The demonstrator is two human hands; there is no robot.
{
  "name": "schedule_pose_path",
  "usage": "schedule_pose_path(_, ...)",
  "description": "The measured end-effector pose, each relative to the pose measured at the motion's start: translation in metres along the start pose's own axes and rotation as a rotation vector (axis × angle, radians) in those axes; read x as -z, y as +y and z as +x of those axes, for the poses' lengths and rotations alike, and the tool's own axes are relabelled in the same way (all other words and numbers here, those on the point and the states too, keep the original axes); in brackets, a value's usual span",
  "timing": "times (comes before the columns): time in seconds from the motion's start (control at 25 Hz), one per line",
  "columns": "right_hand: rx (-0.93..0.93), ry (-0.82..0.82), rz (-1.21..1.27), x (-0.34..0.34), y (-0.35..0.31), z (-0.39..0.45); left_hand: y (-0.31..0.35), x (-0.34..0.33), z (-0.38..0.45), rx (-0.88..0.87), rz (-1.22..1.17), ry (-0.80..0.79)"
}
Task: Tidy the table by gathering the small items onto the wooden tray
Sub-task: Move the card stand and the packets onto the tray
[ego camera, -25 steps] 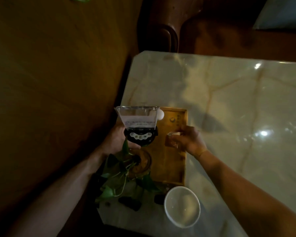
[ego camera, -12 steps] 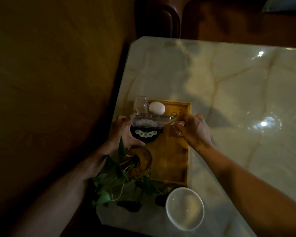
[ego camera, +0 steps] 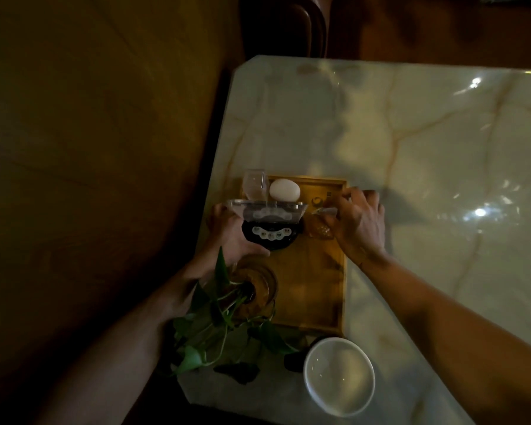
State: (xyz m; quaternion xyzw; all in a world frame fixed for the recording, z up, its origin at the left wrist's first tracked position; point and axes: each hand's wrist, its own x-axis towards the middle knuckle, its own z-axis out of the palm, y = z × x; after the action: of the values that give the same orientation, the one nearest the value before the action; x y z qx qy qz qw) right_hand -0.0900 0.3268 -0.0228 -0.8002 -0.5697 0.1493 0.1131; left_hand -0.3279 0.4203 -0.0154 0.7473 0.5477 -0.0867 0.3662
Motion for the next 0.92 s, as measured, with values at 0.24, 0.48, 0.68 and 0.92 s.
schedule_pose_path(0.24, 0.06, 0.03, 0.015, 0.003, -0.001, 0.002, 0.001, 0.0, -0.008, -0.143, -0.07, 0.128)
schedule_pose_path(0.48, 0.163, 0.031, -0.043, -0.002, 0.005, -0.037, -0.014, -0.007, -0.012, -0.072, -0.064, 0.178)
schedule_pose_path(0.68, 0.22, -0.083, -0.195, -0.017, 0.021, -0.063, -0.007, -0.017, -0.014, -0.075, -0.049, 0.209)
schedule_pose_path(0.92, 0.171, -0.123, -0.202, -0.024, 0.022, -0.066, -0.005, -0.014, -0.01, -0.106, -0.049, 0.233)
